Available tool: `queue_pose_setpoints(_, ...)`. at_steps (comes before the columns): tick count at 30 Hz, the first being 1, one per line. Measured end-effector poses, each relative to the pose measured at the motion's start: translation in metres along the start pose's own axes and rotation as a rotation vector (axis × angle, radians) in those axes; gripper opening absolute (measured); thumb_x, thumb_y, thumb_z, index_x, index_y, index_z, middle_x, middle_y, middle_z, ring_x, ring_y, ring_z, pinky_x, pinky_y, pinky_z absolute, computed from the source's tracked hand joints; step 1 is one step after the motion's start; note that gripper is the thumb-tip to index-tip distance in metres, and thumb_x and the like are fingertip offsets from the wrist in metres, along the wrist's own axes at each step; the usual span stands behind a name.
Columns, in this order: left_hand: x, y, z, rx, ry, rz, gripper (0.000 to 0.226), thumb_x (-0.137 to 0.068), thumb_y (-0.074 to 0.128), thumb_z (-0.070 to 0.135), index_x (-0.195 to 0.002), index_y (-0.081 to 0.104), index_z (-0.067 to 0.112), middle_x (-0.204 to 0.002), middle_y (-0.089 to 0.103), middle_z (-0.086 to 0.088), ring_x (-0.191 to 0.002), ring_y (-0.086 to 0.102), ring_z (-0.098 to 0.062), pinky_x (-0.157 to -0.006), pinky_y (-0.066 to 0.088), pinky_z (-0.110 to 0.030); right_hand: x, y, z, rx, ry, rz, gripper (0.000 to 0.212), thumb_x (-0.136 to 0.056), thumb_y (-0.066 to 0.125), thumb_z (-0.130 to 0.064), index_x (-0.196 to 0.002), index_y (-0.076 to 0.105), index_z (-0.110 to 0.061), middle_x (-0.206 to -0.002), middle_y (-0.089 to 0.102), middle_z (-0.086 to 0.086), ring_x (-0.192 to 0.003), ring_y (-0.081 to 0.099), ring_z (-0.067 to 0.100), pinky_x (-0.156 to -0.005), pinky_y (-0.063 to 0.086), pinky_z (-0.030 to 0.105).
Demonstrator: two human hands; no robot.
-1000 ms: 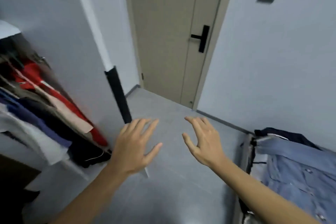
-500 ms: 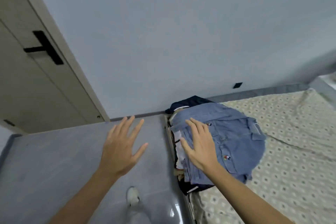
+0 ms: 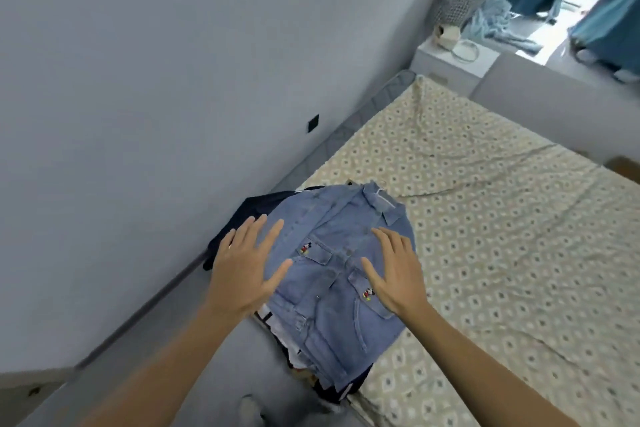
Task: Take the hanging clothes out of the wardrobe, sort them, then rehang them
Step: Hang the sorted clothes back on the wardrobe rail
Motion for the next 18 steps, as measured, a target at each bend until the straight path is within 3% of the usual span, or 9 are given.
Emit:
queue_pose_setpoints(4,-0.082,0.048,0.03,-0.039,0.134,-0.043,0.072,-0.099,0.039,0.067,-0.159,0.042,0.028,-0.161,0.045,-0.008,-0.148,0.042,-0.03,-0.115,0.04,-0.052,-0.032,0.007,0.068,-0.027,0.147,0.026,0.066,-0.101,0.042,-0.059,-0.153,0.042,-0.017,-0.15,0.047,0.0,-0.135,0.044,0.025,-0.111,0.042,0.044)
queue_pose_setpoints(11,-0.215,0.191,0.056,-0.09,0.304,-0.189,0.072,-0.1,0.036,0.068,-0.158,0.045,0.026,-0.157,0.049,-0.009,-0.146,0.045,-0.031,-0.116,0.04,-0.049,-0.09,0.066,0.208,0.022,0.398,-0.018,0.077,-0.097,0.031,-0.066,-0.154,0.041,-0.015,-0.15,0.046,0.004,-0.132,0.044,0.028,-0.107,0.044,0.046)
queue_pose_setpoints(15,-0.299,0.285,0.055,-0.091,0.369,-0.232,0.074,-0.099,0.036,0.069,-0.159,0.042,0.027,-0.156,0.05,-0.009,-0.144,0.047,-0.032,-0.115,0.041,-0.051,-0.133,0.122,0.288,-0.024,0.55,-0.055,0.066,-0.105,0.045,-0.056,-0.158,0.034,-0.019,-0.155,0.041,0.006,-0.138,0.038,0.03,-0.108,0.043,0.048)
queue_pose_setpoints(18,-0.351,0.351,0.05,-0.109,0.415,-0.255,0.077,-0.097,0.03,0.071,-0.157,0.046,0.024,-0.151,0.055,-0.011,-0.139,0.05,-0.033,-0.111,0.042,-0.051,-0.165,0.163,0.333,-0.025,0.626,-0.098,0.066,-0.105,0.045,-0.056,-0.158,0.033,-0.019,-0.158,0.039,0.008,-0.141,0.036,0.032,-0.11,0.041,0.05)
Point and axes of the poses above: each hand's wrist, its own x-axis away from the middle knuckle, its own y-axis out of the palm, z = x × y, the point moved 8 cm from there along -x, towards the middle knuckle
